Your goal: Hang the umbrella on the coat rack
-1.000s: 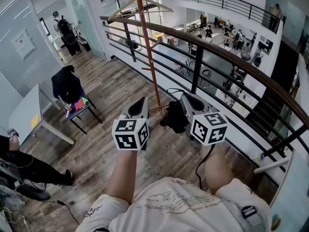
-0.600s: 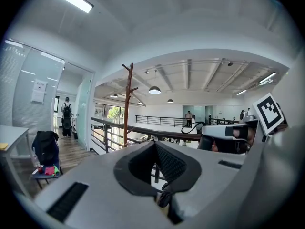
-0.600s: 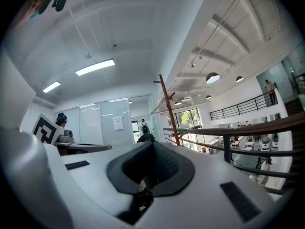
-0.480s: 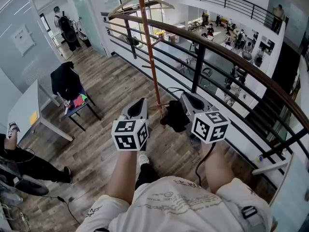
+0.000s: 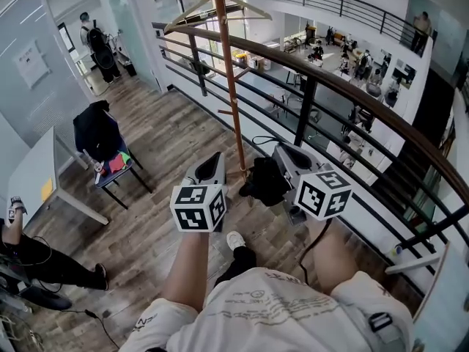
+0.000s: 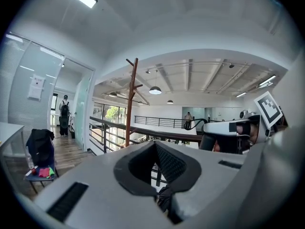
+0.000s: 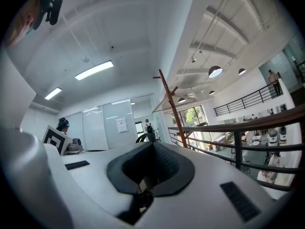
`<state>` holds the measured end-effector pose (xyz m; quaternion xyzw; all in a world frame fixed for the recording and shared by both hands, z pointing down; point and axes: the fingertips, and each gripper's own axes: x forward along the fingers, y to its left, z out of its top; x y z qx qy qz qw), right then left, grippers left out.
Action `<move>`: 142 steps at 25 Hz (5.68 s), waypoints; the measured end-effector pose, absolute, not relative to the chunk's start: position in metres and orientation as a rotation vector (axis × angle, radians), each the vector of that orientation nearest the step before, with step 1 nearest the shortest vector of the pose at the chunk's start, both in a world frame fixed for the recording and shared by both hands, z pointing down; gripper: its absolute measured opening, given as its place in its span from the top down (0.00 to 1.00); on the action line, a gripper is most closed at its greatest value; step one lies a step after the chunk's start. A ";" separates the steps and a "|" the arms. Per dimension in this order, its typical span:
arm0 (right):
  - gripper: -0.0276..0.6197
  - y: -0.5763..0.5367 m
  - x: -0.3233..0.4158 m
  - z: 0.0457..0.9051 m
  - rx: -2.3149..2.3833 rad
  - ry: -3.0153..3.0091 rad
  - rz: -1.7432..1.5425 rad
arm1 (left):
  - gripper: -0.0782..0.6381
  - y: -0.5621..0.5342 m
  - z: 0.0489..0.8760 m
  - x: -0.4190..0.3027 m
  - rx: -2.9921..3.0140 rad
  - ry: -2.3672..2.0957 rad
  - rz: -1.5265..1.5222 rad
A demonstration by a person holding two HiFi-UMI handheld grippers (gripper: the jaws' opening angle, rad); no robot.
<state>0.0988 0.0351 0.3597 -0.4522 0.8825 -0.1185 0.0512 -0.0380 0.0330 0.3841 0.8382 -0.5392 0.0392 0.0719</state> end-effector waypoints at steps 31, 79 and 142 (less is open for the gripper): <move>0.95 -0.234 0.041 0.289 -1.388 2.608 -0.224 | 0.88 -0.248 0.352 -0.095 2.587 -1.547 0.053; 0.95 -0.412 0.014 0.208 -1.128 2.768 -0.233 | 0.88 -0.366 0.338 -0.107 2.531 -1.676 0.035; 0.95 -0.360 0.046 0.279 -1.422 2.679 0.035 | 0.88 -0.343 0.334 -0.068 2.571 -1.609 0.003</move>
